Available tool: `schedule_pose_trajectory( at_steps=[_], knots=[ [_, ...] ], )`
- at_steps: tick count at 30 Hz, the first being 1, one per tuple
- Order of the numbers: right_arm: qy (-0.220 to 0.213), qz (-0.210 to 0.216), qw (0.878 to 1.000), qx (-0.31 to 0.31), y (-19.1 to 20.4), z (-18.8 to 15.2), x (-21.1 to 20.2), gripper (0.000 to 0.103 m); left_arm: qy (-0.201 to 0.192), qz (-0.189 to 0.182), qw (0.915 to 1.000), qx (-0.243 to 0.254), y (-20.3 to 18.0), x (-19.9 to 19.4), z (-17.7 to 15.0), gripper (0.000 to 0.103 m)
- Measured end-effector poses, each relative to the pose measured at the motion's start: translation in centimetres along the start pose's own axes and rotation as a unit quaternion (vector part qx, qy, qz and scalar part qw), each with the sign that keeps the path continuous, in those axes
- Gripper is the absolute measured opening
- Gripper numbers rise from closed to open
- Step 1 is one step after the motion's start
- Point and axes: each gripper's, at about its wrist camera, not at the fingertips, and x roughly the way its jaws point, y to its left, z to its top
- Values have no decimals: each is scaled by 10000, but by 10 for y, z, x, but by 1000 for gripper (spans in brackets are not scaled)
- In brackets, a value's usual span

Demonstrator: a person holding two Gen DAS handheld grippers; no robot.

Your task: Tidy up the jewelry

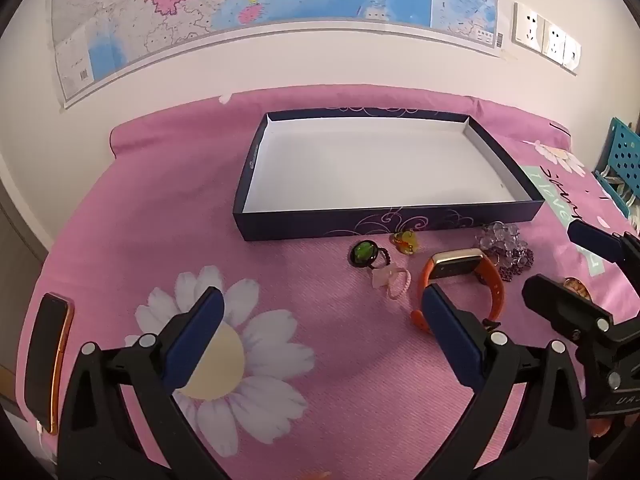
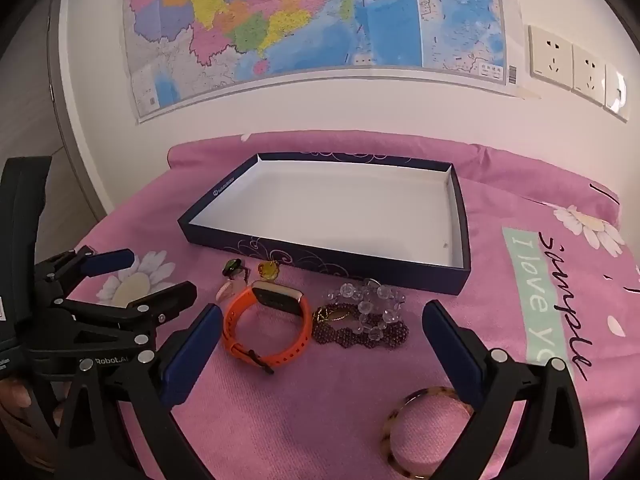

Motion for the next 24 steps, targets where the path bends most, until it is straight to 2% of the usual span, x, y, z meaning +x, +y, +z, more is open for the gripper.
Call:
schedule_pose_trajectory(
  at_steps=[5,6,7,24],
  knots=[
    [-15,135,9998,172,-8,-6,-1,96,-52,-24,10000,-17,1,-1,0,97],
    [-35,87,9999,86,-8,-7,-5,96,-46,-36,10000,-29,1,-1,0,97],
    [121,-1,9999,26,-2,-2,0,96,-40,-42,10000,-42,2,-1,0,97],
    [19,47,9999,90,-1,-2,0,96,22,-91,9999,-42,0,1,-1,97]
  ],
)
